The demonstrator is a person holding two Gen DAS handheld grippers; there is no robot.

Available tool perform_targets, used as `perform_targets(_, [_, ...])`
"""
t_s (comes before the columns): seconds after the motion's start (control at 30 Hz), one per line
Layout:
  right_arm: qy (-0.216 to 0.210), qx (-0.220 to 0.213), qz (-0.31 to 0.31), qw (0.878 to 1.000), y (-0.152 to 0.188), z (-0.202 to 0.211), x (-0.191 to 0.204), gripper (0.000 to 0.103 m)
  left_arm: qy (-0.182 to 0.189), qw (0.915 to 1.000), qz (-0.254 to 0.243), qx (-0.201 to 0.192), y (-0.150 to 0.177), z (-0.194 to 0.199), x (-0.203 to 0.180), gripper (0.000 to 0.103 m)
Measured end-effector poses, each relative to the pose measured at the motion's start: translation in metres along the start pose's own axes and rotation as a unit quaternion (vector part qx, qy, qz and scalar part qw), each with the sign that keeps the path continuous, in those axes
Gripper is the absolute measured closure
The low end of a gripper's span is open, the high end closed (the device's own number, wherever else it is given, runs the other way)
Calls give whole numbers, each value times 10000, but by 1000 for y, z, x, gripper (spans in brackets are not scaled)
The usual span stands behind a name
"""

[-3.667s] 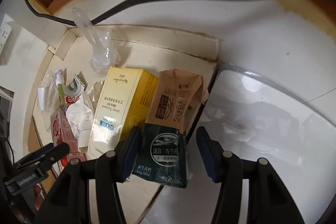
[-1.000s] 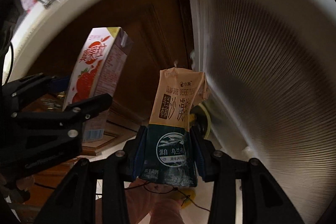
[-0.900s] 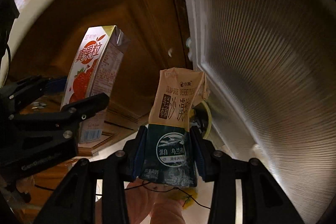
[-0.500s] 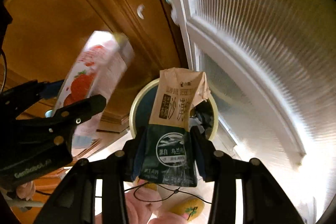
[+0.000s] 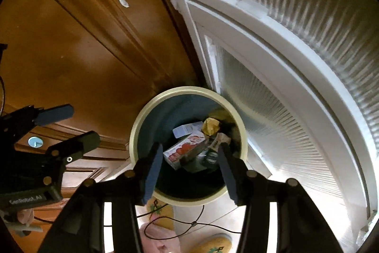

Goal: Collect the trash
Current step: 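Open both grippers to drop the carton and pouch into the bin, then raise both tools back up toward the counter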

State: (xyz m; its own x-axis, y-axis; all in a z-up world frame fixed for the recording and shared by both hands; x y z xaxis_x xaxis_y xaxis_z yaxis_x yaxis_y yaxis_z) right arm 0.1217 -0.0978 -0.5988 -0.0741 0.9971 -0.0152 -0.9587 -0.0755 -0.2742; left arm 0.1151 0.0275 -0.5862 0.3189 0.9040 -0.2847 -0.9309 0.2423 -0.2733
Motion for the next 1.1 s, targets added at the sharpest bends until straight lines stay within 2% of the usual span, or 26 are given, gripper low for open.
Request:
perform_targets(0.3, [153,96,-93,9998,-3,12,-10,54,16,9999,52,84,-9,10,-10,33])
perform_targets(0.53, [153,137,-124,9997,-2,50,-10,54,128,9998,156,8,-17,54,-30,33])
perform_targets(0.77, [177,110,-22,9998,-3,115,-11,54,261,9993,239,-77,-25,108,-60,33])
perform_targets(1.1, [113,-288,-42,9995,-14,246,-26,54,299,9986,18,-425,-46,235,-122,33])
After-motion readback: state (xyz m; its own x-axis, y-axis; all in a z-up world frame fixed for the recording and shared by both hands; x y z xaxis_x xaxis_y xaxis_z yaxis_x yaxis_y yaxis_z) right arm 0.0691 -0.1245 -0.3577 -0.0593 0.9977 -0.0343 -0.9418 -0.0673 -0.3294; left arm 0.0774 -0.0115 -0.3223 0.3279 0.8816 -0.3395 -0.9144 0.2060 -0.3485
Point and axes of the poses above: each gripper's, at about its wrist camera, not at the fingertips, and z roughly against the way its jaws point, x to its left, y to its underside, the point moved 6 cm from there along -z, roughly the way its jaws point, and after that the axes turned 15 degrees about y, right-handed, at the moved point
